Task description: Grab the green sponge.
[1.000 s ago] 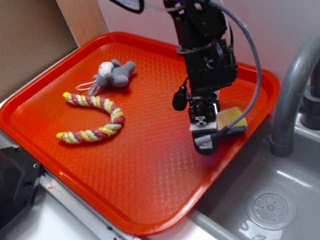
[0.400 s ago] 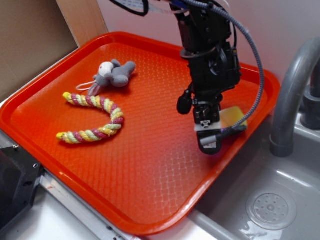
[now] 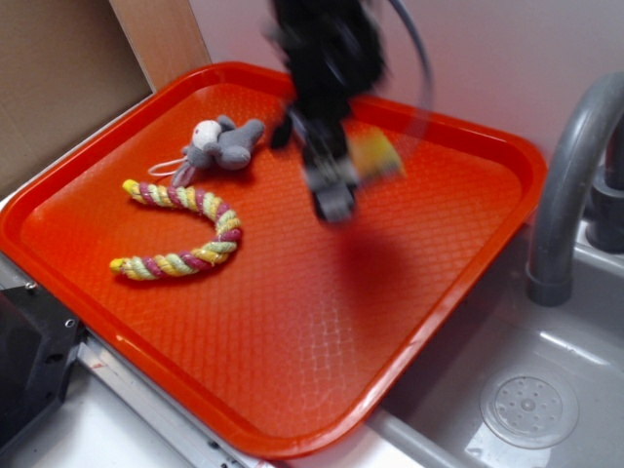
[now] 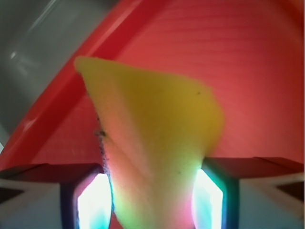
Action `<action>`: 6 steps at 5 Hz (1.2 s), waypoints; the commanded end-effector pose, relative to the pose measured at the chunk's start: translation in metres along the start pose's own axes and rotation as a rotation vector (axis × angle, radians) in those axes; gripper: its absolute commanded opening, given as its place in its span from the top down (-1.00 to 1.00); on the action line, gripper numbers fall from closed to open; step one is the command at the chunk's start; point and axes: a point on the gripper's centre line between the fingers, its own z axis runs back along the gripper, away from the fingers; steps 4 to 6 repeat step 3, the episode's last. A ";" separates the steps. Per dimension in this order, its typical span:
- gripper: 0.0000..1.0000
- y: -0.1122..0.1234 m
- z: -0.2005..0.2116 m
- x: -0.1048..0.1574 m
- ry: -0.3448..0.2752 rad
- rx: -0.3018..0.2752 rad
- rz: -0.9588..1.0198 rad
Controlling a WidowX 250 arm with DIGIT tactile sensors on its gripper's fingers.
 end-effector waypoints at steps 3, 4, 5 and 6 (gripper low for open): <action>1.00 0.038 0.099 -0.088 -0.064 0.153 0.625; 1.00 0.038 0.099 -0.088 -0.064 0.153 0.625; 1.00 0.038 0.099 -0.088 -0.064 0.153 0.625; 1.00 0.038 0.099 -0.088 -0.064 0.153 0.625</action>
